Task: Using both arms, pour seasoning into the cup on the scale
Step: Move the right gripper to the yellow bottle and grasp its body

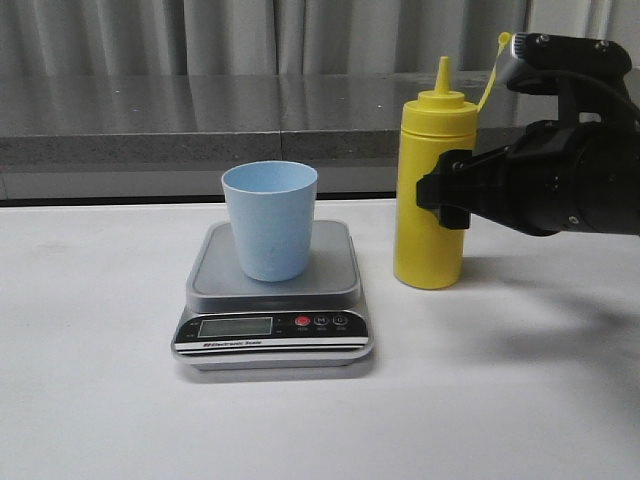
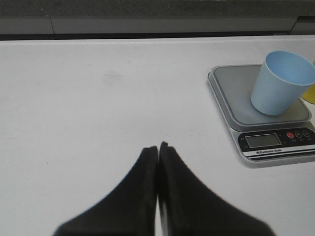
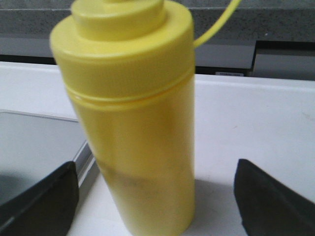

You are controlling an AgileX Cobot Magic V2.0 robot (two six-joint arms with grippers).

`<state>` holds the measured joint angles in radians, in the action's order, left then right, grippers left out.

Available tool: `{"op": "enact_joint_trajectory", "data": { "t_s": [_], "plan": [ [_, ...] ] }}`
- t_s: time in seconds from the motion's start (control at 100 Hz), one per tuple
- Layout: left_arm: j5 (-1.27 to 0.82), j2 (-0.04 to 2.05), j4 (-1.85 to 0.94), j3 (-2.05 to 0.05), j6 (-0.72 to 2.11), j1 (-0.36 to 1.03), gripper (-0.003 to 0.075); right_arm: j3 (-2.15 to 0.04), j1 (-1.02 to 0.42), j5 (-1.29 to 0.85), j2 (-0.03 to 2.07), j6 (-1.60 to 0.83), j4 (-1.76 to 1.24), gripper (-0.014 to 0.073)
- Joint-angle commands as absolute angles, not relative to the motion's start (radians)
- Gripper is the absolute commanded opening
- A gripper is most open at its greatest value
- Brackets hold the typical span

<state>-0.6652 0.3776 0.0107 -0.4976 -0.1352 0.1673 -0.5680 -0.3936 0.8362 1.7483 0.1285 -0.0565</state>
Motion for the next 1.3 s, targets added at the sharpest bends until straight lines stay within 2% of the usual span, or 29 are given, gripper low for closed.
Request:
{"op": "enact_joint_trajectory", "data": {
  "t_s": [0.0,0.49,1.03,1.13,1.29],
  "plan": [
    [-0.594,0.384,0.007,-0.525,-0.146,0.164,-0.002,-0.605,-0.395,0.94,1.736,0.126,-0.047,0.0633],
    [-0.594,0.384,0.007,-0.525,-0.146,0.164,-0.002,-0.755,-0.395,0.89,1.827,0.126,-0.037,0.0633],
    [-0.594,0.384,0.007,-0.525,-0.146,0.164,-0.002,-0.81,-0.395,0.884,1.889,0.126,-0.037,0.0626],
    [-0.594,0.384,0.007,-0.525,-0.146,0.164,-0.002,-0.81,-0.395,0.886,1.891,0.126,-0.037,0.0554],
    [-0.594,0.384,0.007,-0.525,-0.146,0.164,-0.002,-0.81,-0.395,0.9,1.891,0.126,-0.037,0.0346]
  ]
}}
